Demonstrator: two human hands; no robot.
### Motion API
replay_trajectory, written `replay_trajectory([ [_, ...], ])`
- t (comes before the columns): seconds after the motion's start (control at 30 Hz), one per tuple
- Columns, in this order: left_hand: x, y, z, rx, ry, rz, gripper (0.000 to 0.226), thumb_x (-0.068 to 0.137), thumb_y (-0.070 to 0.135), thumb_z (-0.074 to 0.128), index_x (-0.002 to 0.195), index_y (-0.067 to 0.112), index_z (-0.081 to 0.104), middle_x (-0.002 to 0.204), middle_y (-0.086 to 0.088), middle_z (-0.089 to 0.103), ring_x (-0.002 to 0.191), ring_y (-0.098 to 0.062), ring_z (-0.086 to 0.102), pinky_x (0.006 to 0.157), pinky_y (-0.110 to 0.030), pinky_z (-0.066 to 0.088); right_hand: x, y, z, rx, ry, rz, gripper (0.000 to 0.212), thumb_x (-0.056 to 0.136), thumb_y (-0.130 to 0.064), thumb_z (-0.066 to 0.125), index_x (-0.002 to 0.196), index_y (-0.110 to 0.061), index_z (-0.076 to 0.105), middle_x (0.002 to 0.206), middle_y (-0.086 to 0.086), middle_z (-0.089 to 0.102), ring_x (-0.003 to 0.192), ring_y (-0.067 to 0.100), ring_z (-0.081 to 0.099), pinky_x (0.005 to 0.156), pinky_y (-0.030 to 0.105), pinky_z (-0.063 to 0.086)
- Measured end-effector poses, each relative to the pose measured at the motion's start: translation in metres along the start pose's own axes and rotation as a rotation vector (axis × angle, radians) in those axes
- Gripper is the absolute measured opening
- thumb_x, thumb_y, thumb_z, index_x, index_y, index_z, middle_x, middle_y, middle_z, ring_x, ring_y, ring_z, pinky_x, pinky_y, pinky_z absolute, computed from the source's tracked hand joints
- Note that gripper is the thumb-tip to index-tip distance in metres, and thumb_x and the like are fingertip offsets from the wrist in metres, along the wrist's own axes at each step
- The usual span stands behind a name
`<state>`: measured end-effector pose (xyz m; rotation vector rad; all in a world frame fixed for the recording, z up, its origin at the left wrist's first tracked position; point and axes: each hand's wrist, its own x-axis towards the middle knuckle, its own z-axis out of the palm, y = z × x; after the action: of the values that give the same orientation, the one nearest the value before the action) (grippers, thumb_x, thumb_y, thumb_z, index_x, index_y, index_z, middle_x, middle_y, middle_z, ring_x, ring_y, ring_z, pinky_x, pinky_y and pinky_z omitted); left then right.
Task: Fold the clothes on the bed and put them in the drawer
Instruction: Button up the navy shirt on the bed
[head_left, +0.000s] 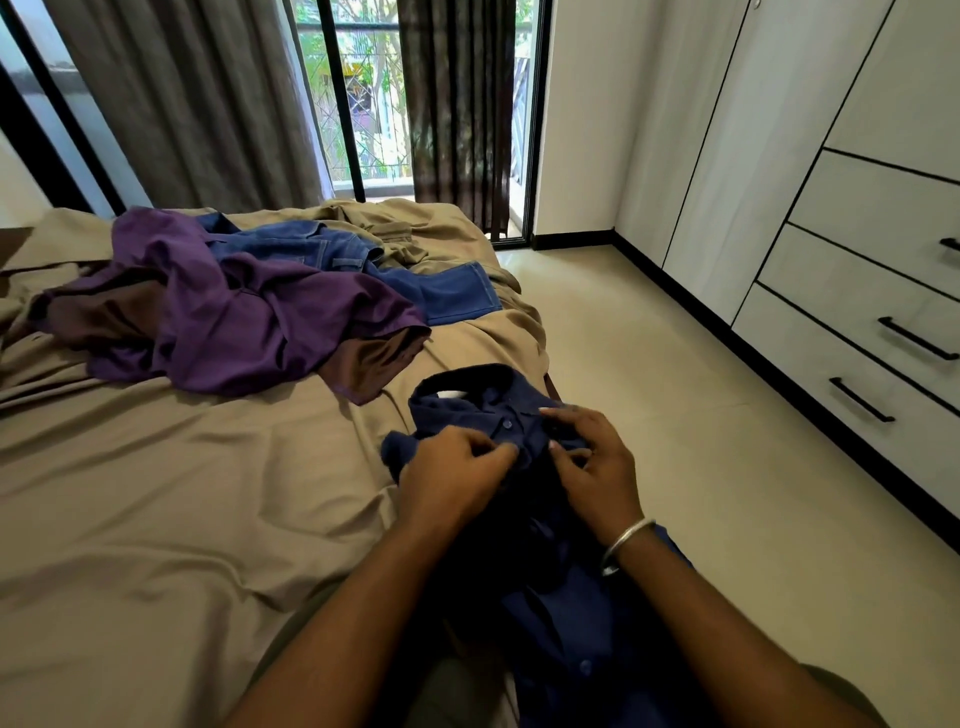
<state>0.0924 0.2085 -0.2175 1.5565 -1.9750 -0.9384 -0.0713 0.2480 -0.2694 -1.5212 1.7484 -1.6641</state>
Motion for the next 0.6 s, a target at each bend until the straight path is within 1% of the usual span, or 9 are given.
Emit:
replay_trajectory([
  [0.07, 0.002, 0.000, -0.002, -0.026, 0.147, 0.033, 0.025, 0.083, 0.045, 0.060, 0.070, 0.026, 0.071, 0.065, 0.011, 0.069, 0.067, -0.008, 0.066, 0.063, -0.030, 0.053, 0.010, 0.001, -0.004, -0.050, -0.061, -0.016, 0.038, 0.084, 0.006, 0.066, 0.104, -0.025, 0.074, 0.115, -0.006, 0.060, 0.098, -0.004, 0.061, 0.072, 0.010, 0.048],
  [0.13, 0.007, 0.001, -0.004, -0.037, 0.232, 0.058, 0.016, 0.090, 0.032, 0.062, 0.086, 0.026, 0.075, 0.079, 0.010, 0.072, 0.074, -0.007, 0.065, 0.062, -0.023, 0.045, 0.020, 0.001, -0.007, -0.101, -0.109, -0.038, 0.030, 0.084, 0.005, 0.067, 0.097, -0.020, 0.077, 0.116, -0.007, 0.060, 0.094, -0.008, 0.060, 0.073, 0.008, 0.047],
  [0.2, 0.017, -0.001, -0.003, -0.035, 0.279, 0.108, 0.017, 0.093, 0.024, 0.060, 0.101, 0.022, 0.075, 0.096, 0.007, 0.074, 0.084, -0.008, 0.065, 0.070, -0.021, 0.044, 0.030, 0.002, -0.010, -0.145, -0.143, -0.098, 0.029, 0.084, 0.006, 0.067, 0.094, -0.018, 0.078, 0.118, -0.004, 0.061, 0.091, -0.006, 0.060, 0.076, 0.007, 0.045],
  [0.3, 0.040, -0.001, 0.002, 0.106, 0.272, 0.206, 0.029, 0.094, 0.023, 0.055, 0.119, 0.026, 0.068, 0.115, 0.005, 0.071, 0.108, -0.017, 0.063, 0.091, -0.034, 0.048, 0.042, 0.004, -0.015, -0.215, -0.199, -0.205, 0.026, 0.085, 0.004, 0.067, 0.095, -0.019, 0.077, 0.126, 0.001, 0.052, 0.112, 0.003, 0.055, 0.090, 0.010, 0.045],
  [0.37, 0.051, 0.002, 0.007, 0.259, 0.173, 0.229, 0.033, 0.095, 0.033, 0.051, 0.127, 0.030, 0.061, 0.121, 0.007, 0.066, 0.117, -0.019, 0.058, 0.101, -0.042, 0.037, 0.050, 0.004, -0.019, -0.241, -0.278, -0.242, 0.024, 0.087, 0.004, 0.063, 0.098, -0.015, 0.074, 0.132, 0.003, 0.047, 0.122, 0.013, 0.052, 0.091, 0.009, 0.044],
  [0.43, 0.058, 0.000, 0.011, 0.386, 0.076, 0.235, 0.033, 0.096, 0.045, 0.047, 0.122, 0.030, 0.060, 0.119, 0.007, 0.064, 0.117, -0.018, 0.055, 0.104, -0.046, 0.029, 0.058, 0.003, -0.021, -0.244, -0.365, -0.281, 0.019, 0.090, 0.003, 0.060, 0.101, -0.010, 0.068, 0.134, 0.006, 0.047, 0.125, 0.016, 0.050, 0.093, 0.008, 0.042],
  [0.47, 0.060, -0.003, 0.012, 0.432, 0.050, 0.231, 0.032, 0.095, 0.049, 0.047, 0.116, 0.029, 0.060, 0.117, 0.007, 0.064, 0.116, -0.019, 0.055, 0.105, -0.047, 0.026, 0.063, 0.003, -0.021, -0.249, -0.413, -0.301, 0.016, 0.092, 0.001, 0.058, 0.103, -0.008, 0.066, 0.132, 0.007, 0.050, 0.123, 0.016, 0.052, 0.095, 0.012, 0.044],
  [0.53, 0.064, -0.011, 0.011, 0.499, 0.037, 0.220, 0.031, 0.093, 0.054, 0.049, 0.108, 0.029, 0.060, 0.113, 0.007, 0.063, 0.113, -0.019, 0.056, 0.106, -0.049, 0.024, 0.072, 0.002, -0.021, -0.260, -0.489, -0.318, 0.016, 0.093, -0.007, 0.055, 0.107, -0.008, 0.064, 0.118, 0.005, 0.061, 0.109, 0.015, 0.059, 0.093, 0.026, 0.049],
  [0.6, 0.066, -0.017, 0.007, 0.488, 0.063, 0.229, 0.027, 0.091, 0.055, 0.056, 0.102, 0.031, 0.060, 0.108, 0.011, 0.063, 0.110, -0.016, 0.057, 0.104, -0.047, 0.023, 0.078, 0.000, -0.020, -0.276, -0.520, -0.311, 0.016, 0.092, -0.012, 0.056, 0.106, -0.009, 0.063, 0.101, 0.003, 0.067, 0.093, 0.016, 0.064, 0.083, 0.032, 0.052],
])
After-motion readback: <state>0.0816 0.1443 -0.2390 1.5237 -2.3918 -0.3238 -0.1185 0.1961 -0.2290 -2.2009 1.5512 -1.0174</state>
